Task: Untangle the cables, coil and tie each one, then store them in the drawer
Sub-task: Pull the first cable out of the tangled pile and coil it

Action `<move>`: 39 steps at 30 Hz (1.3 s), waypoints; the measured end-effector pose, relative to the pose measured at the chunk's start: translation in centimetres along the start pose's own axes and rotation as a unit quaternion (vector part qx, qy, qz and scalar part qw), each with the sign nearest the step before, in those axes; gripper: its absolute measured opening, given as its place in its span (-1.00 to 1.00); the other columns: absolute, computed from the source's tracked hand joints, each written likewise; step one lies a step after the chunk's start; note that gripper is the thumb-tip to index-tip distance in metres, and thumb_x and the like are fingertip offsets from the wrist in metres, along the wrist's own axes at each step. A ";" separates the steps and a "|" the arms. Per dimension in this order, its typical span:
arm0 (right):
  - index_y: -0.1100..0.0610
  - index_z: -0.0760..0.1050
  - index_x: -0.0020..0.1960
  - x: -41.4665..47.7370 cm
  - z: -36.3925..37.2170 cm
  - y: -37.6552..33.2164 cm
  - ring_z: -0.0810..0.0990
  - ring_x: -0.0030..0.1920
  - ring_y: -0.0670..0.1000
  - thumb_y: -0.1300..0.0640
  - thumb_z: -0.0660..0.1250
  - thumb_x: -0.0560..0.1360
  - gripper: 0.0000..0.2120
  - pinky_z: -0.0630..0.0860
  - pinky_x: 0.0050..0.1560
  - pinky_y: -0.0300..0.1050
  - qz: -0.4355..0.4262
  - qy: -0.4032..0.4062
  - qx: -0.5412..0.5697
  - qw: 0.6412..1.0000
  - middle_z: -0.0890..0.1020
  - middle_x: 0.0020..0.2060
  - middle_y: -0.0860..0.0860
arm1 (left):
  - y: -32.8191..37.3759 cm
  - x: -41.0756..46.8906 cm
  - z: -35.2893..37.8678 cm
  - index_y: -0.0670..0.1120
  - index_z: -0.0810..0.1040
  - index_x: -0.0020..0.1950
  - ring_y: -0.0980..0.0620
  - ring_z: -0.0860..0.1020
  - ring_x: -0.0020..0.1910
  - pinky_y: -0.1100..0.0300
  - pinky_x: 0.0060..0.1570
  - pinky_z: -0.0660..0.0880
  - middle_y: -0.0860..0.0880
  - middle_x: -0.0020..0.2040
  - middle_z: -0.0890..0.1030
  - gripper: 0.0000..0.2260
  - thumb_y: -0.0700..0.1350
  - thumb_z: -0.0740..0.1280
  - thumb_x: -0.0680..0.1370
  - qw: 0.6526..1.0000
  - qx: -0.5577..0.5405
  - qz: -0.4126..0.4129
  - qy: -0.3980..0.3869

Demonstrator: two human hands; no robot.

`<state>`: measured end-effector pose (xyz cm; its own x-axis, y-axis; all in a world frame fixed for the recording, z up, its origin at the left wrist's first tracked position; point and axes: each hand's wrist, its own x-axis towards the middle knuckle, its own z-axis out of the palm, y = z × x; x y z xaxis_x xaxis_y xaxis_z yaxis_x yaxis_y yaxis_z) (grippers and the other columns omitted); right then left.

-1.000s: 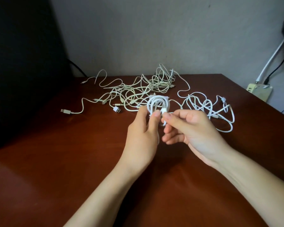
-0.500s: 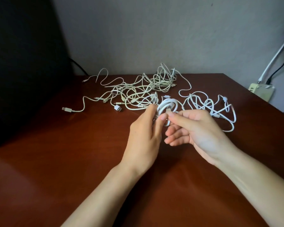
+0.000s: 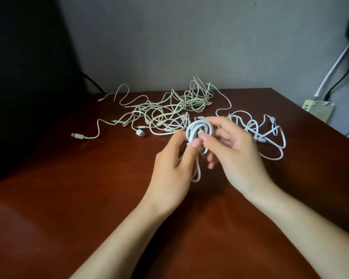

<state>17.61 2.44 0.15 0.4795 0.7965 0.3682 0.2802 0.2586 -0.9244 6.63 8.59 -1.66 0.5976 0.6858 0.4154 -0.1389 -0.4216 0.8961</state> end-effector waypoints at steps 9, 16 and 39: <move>-0.09 0.52 -0.25 0.3 -0.5 0.3 0.44 -0.50 0.03 0.26 0.31 0.38 -0.77 0.34 -0.55 -0.18 0.020 0.015 -0.016 1.000 0.58 -0.41 0.04 | 0.2 -0.3 0.3 0.03 0.45 0.06 -0.20 0.59 -0.04 -0.18 0.01 0.50 -0.07 -0.08 0.66 -0.88 -0.02 0.23 0.55 0.997 -0.034 -0.043 -0.061; 0.05 0.52 -0.27 0.7 -1.4 0.6 0.38 -0.51 -0.08 0.40 0.29 0.41 -0.73 0.30 -0.52 -0.25 0.042 0.017 -0.063 0.997 0.48 -0.48 0.04 | 0.1 -0.7 1.0 0.07 0.33 0.25 0.16 0.58 0.00 0.15 0.05 0.52 0.13 0.03 0.60 -0.58 0.01 0.35 0.43 0.994 0.064 -0.025 -0.083; -0.15 0.44 0.06 -0.2 -0.6 0.9 0.53 -0.36 -0.05 0.11 0.33 0.32 -0.66 0.47 -0.26 -0.05 -0.012 -0.045 -0.112 0.993 0.51 -0.40 -0.09 | 0.7 -0.1 -0.8 0.10 0.56 -0.06 0.23 0.59 -0.34 0.45 -0.35 0.40 0.15 -0.33 0.62 -0.84 -0.13 0.46 0.46 0.985 0.169 0.032 0.013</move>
<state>18.29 2.18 -0.64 0.3974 0.8395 0.3705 0.4742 0.1578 -0.8662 5.91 8.73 -0.98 0.5743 0.6648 0.4777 0.0969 -0.6347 0.7667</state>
